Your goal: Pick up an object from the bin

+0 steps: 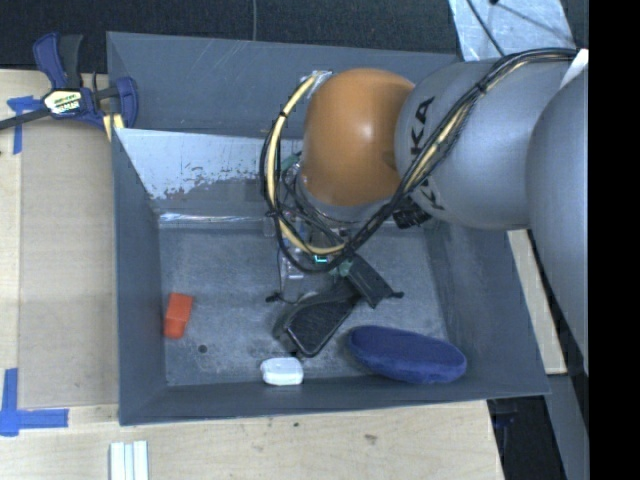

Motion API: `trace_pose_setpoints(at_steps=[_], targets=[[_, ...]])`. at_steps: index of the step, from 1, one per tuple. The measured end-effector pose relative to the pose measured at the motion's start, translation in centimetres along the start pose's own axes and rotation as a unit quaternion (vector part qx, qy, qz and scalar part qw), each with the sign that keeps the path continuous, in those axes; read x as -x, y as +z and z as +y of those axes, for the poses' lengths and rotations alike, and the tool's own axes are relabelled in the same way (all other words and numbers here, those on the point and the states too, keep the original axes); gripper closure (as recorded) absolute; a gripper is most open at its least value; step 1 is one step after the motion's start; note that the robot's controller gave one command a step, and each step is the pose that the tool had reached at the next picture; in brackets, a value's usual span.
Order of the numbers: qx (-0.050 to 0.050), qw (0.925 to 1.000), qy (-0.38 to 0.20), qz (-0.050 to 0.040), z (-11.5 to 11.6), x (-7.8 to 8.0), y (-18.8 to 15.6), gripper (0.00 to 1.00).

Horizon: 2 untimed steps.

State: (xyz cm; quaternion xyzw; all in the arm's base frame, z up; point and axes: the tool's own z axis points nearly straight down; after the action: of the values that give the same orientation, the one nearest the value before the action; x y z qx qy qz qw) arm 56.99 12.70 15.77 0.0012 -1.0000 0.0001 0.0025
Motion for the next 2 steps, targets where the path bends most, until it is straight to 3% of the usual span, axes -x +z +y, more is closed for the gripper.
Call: trace_pose_setpoints(at_steps=[1,2], targets=[[-0.001,0.9976,-0.069,0.0005,-1.9,-7.7,3.2,0.0],[0.001,0.9876,-0.157,0.0018,-8.1,-0.3,7.3,0.0]])
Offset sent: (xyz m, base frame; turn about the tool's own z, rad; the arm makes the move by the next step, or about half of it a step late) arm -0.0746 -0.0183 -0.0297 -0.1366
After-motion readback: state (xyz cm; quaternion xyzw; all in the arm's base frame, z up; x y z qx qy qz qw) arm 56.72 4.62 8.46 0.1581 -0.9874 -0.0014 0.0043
